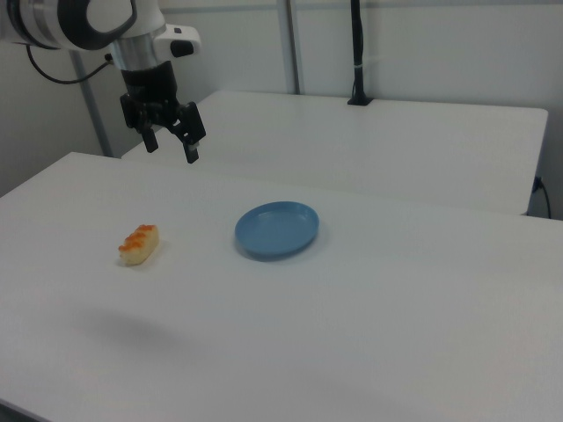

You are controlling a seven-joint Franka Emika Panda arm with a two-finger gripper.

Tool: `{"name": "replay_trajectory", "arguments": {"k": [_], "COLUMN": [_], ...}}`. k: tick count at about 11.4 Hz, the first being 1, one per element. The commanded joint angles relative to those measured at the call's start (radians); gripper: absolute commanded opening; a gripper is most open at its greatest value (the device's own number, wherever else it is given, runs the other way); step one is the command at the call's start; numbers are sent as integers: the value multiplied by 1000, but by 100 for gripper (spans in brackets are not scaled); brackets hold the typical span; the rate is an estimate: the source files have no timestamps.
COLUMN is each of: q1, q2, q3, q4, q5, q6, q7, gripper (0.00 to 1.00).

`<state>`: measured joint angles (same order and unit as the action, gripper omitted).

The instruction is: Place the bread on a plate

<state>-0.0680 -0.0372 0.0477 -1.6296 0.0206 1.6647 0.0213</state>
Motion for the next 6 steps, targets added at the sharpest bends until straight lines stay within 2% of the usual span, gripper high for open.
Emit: {"name": "replay_trajectory", "arguments": {"k": [1,3,6], "q1": [13,11,16], "q2": [-23,-18,5], "q3": [27,67,98], "q4": [-32,-48,-52], "q5": [19,19,38], "q6": [1,3,9], "q7": [-26,-26,-14], "gripper": [100,100,100]}}
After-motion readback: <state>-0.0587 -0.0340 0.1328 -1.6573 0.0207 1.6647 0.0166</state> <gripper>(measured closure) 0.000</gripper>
